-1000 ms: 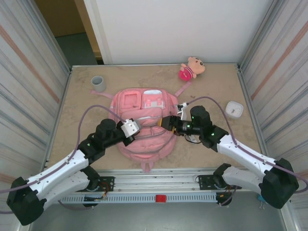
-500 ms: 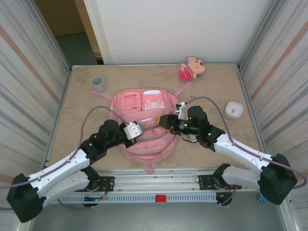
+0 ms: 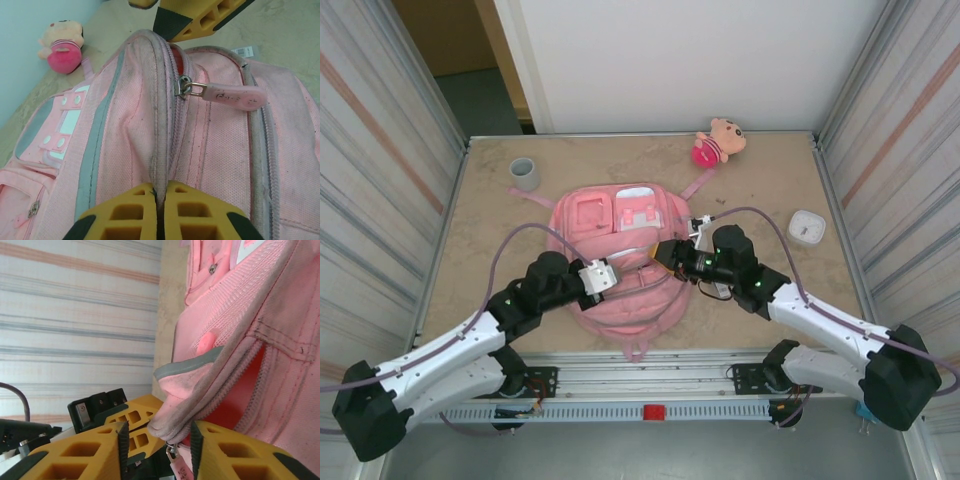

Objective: Pack the student bag

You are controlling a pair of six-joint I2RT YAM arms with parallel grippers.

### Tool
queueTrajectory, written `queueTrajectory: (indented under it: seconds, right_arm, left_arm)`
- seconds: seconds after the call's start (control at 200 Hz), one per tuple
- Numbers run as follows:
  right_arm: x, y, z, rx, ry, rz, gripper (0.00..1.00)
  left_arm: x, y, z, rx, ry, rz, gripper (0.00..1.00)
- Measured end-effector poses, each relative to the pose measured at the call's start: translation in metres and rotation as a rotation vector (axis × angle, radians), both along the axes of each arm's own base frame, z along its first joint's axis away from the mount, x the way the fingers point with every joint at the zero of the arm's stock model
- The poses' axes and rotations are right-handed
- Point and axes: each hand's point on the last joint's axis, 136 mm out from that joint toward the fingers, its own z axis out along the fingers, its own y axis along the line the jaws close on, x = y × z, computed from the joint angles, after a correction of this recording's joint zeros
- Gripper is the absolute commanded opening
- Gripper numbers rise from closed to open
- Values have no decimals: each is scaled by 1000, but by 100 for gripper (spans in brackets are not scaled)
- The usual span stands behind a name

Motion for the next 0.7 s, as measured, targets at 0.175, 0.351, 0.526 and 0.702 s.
queueTrajectory:
  seconds: [0.175,0.351,0.526,0.702]
  right_arm:
    - [3,6,-12,-9,44,6,56]
    - [4,10,-19,-27,67,6,35]
    - [5,10,-23,-42,76,-15,10]
    - [2,14,-25,-57,69,-34,3]
  left_arm:
    - [-3,2,1,4,-2,-8,12]
    - [-10,3,7,-13,-8,-29,13]
    - [-14,4,8,-20,10,-29,22]
    - [-7,11,32,-93,79,94,40]
